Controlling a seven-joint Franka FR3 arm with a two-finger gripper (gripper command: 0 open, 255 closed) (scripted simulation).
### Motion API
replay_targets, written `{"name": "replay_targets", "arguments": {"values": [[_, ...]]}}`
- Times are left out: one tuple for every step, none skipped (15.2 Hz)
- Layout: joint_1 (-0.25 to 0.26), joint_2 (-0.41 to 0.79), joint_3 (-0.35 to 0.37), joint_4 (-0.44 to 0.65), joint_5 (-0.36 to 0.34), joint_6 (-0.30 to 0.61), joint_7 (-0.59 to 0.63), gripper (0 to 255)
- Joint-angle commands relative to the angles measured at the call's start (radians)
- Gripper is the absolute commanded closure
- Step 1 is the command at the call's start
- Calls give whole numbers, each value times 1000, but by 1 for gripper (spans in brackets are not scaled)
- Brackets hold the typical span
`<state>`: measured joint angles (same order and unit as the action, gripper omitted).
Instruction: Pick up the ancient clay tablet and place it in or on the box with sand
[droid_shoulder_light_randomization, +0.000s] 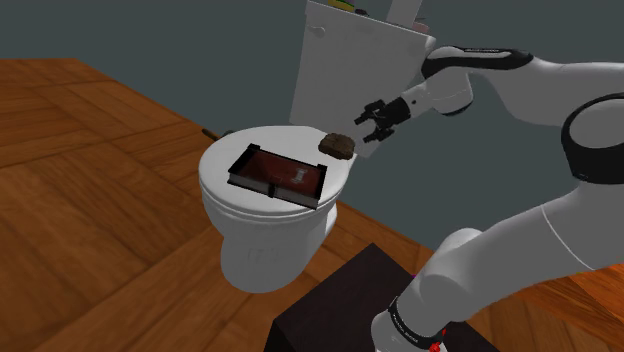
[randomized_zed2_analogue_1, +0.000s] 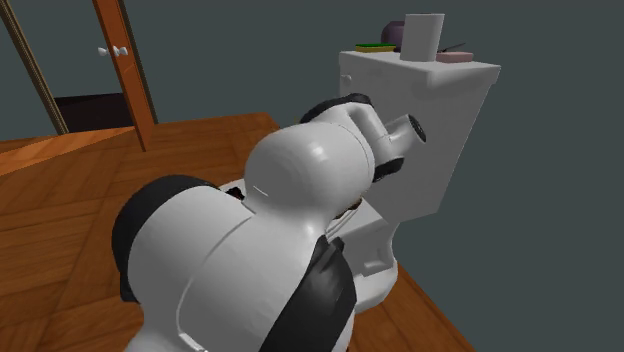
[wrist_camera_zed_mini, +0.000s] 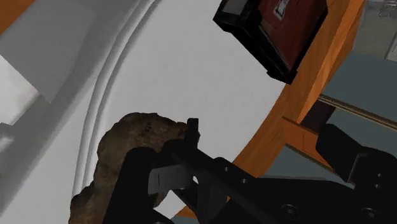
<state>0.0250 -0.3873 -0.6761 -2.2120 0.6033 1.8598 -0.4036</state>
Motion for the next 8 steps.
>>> {"name": "replay_targets", "arguments": {"values": [[25, 78, -93, 25, 107, -18, -82, 0], [38, 125, -140, 43, 165, -41, -122, 0], [50, 178, -189, 62, 228, -70, -164, 0], [59, 239, -237, 82, 295, -108, -206, 0], [63, 308, -281, 103, 368, -156, -249, 0], [57, 385, -318, 126, 445, -214, -290, 0], [36, 467, -340, 148, 524, -279, -326, 0], [5, 548, -351, 170, 600, -345, -356, 0]]}}
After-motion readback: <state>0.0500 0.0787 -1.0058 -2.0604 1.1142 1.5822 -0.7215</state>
